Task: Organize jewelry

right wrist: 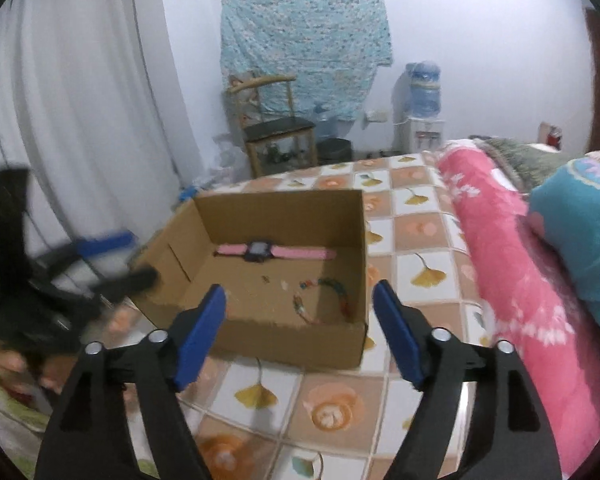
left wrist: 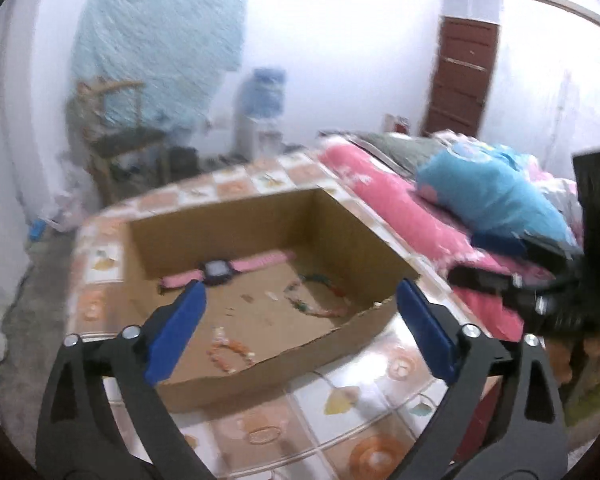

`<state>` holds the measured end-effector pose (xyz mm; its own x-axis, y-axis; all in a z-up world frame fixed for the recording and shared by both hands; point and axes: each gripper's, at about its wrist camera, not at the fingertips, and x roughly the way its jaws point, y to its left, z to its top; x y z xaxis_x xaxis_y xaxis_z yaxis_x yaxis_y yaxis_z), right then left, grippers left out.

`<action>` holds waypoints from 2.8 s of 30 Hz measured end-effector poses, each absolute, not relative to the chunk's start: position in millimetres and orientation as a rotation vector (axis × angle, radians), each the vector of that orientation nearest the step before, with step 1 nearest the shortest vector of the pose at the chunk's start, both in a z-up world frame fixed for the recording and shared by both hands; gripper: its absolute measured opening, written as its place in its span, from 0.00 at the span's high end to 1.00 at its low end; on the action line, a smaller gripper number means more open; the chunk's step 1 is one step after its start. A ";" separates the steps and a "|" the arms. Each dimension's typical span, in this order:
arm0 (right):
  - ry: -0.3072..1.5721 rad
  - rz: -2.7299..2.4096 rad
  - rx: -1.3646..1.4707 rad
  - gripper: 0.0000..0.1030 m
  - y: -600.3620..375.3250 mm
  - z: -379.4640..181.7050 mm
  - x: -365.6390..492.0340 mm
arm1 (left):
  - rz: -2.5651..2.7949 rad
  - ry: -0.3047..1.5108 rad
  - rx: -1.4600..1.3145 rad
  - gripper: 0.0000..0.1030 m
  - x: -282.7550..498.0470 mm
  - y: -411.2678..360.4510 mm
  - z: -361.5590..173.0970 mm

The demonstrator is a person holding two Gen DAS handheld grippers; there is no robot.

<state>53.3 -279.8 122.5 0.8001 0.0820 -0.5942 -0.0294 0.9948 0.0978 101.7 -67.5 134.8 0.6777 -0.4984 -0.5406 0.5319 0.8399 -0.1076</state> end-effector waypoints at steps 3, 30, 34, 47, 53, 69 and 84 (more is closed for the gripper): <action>0.688 0.036 0.058 0.15 -266.9 111.2 52.5 | -0.489 0.557 0.073 0.08 88.8 -57.9 138.1; 0.928 -0.097 0.073 0.10 -236.3 67.7 94.5 | -0.005 0.886 0.043 0.08 111.2 -28.6 88.6; 0.938 -0.087 0.071 0.10 -231.9 65.9 96.1 | 0.009 0.889 0.067 0.08 110.8 -29.6 87.7; 0.950 -0.087 0.088 0.10 -232.1 64.2 96.9 | 0.012 0.897 0.094 0.08 113.0 -29.6 84.2; 0.952 -0.087 0.090 0.10 -232.3 64.3 96.8 | 0.011 0.898 0.102 0.08 112.1 -31.0 84.8; 0.954 -0.086 0.089 0.10 -230.4 64.3 96.3 | 0.005 0.918 0.101 0.08 111.0 -31.4 82.2; 0.953 -0.087 0.087 0.10 -230.5 64.3 96.0 | 0.007 0.920 0.100 0.08 111.9 -31.7 82.3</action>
